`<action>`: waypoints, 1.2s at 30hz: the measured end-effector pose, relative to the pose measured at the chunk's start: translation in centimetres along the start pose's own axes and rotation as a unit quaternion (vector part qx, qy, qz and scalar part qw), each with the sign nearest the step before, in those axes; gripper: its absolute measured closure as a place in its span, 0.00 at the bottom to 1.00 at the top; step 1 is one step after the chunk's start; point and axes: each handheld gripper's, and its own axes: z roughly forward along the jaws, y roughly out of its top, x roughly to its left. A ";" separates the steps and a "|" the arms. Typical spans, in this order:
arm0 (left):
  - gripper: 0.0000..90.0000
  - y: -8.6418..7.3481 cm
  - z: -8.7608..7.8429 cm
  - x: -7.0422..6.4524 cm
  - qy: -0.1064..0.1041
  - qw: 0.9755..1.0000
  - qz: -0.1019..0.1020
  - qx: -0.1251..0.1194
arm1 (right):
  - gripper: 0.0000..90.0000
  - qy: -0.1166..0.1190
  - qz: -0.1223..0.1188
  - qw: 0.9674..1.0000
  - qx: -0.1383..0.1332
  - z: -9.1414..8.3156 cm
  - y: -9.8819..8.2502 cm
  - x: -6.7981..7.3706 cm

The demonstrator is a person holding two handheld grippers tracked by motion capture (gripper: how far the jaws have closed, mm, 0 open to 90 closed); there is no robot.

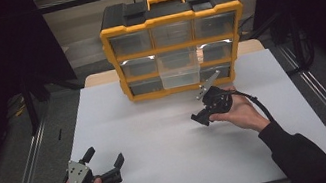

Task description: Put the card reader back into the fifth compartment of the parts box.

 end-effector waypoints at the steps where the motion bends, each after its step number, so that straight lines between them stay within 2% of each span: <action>1: 0.01 0.0 0.0 0.0 0.000 1.000 0.000 0.000 | 0.82 -0.001 0.001 1.000 -0.002 -0.1 0.0 0.0; 17: 0.01 0.0 -0.1 0.0 0.000 1.000 -0.001 0.000 | 0.82 -0.013 -0.001 0.999 -0.042 -1.8 -0.1 -0.4; 36: 0.01 0.0 -0.1 0.0 0.000 1.000 0.000 0.001 | 0.82 -0.012 -0.009 0.997 -0.080 -3.0 0.0 -0.1</action>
